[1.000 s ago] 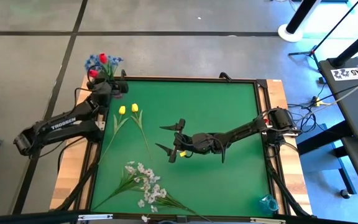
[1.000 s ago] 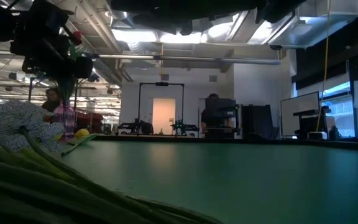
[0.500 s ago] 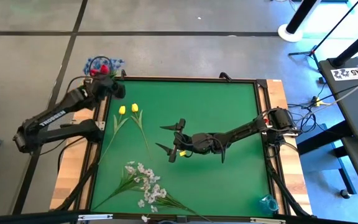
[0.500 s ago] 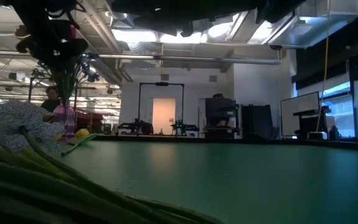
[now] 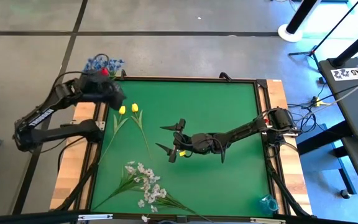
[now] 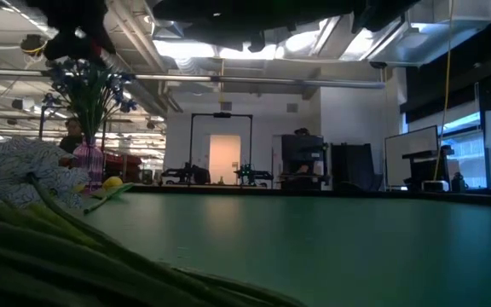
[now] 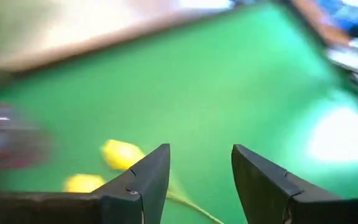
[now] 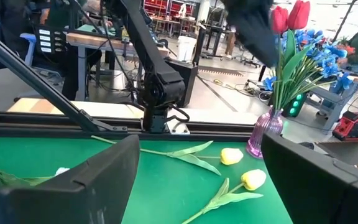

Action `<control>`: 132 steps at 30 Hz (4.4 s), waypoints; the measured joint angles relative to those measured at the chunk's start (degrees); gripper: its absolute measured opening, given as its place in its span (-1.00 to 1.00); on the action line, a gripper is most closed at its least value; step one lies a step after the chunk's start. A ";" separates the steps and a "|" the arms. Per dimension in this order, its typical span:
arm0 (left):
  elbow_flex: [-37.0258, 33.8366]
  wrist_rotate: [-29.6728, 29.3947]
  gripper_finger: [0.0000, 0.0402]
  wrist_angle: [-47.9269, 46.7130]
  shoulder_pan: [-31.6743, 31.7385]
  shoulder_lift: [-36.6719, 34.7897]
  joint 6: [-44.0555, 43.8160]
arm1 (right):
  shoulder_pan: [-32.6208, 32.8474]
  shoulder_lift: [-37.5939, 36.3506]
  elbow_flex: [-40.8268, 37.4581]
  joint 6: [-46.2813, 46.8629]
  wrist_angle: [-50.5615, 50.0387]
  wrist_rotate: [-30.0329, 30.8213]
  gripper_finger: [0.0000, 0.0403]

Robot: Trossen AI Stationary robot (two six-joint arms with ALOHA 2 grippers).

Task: Sort flowers into vase by color
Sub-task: Put the left yellow flower into the blue vase

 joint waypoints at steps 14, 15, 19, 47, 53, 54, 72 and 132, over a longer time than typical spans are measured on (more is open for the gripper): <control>-24.15 -8.42 -0.17 -2.74 -29.39 6.00 -28.31 | 0.00 0.00 0.00 -0.10 -0.96 0.00 0.66; -24.43 -8.85 -0.17 -1.90 -29.76 8.14 -28.98 | -0.02 0.00 0.00 -0.11 -0.96 0.00 0.66; -24.39 -13.03 -0.17 -1.60 -29.39 18.07 -30.40 | -0.04 0.00 0.04 -0.12 0.08 0.00 0.66; -16.06 -24.08 -0.99 -4.04 -52.71 35.49 -38.60 | 0.00 0.00 0.04 -2.22 -1.73 0.90 0.66; -2.37 -39.80 -0.99 -3.04 -66.62 35.41 -38.26 | 0.00 0.00 0.04 -0.36 -2.30 0.87 0.66; -1.35 -44.97 -0.99 -0.73 -68.58 35.39 -37.13 | 0.00 0.00 0.04 0.40 -3.05 0.59 0.66; -22.73 -55.55 -1.00 77.70 -76.02 35.43 13.61 | 5.19 2.43 0.96 12.09 -0.14 -2.39 0.54; -22.69 -56.48 -0.41 73.66 -76.16 29.06 -7.81 | 9.70 -47.97 9.18 30.32 -77.82 -46.53 -0.97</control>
